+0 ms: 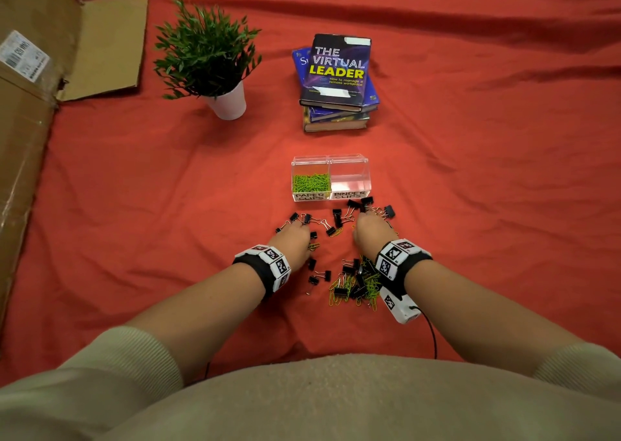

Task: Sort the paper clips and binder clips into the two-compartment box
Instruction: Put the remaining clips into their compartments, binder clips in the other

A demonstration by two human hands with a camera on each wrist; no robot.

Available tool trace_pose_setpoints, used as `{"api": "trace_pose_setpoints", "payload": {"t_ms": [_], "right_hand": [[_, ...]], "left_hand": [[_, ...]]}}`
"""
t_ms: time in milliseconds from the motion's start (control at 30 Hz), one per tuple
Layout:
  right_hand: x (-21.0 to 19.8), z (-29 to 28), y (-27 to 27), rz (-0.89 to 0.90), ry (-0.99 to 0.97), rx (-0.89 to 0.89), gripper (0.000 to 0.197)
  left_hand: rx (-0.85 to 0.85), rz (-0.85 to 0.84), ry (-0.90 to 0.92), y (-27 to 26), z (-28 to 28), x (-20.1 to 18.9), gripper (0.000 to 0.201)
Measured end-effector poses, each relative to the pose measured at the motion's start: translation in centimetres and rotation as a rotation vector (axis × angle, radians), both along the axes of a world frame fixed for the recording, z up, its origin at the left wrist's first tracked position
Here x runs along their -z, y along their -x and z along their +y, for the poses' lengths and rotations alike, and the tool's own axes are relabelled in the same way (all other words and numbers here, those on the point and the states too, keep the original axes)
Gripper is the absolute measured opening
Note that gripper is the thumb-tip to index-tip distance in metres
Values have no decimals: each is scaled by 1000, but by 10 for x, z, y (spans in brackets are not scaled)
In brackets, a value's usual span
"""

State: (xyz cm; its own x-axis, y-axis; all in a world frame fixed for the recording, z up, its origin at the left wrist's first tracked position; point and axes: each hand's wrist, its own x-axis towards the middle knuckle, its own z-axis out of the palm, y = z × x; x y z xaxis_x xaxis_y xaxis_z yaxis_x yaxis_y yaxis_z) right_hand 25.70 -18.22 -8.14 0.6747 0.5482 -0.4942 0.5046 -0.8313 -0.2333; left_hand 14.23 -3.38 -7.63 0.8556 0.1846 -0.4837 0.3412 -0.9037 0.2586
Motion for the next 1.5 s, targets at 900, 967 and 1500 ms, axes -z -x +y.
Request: {"api": "trace_pose_setpoints", "payload": {"t_ms": [900,967,1500], "right_hand": [[-35,-53,-43,802,-820,947,21],[-30,-57,-50,669,-723,949,25],[-11,-64,-31,306,-409,425,11]], "left_hand": [[-431,-138,638,-34,-6,-21,31],[-444,-118,651,-38,-8,-19,35],[-401,-9,536,-38,-29,-16,24]]}}
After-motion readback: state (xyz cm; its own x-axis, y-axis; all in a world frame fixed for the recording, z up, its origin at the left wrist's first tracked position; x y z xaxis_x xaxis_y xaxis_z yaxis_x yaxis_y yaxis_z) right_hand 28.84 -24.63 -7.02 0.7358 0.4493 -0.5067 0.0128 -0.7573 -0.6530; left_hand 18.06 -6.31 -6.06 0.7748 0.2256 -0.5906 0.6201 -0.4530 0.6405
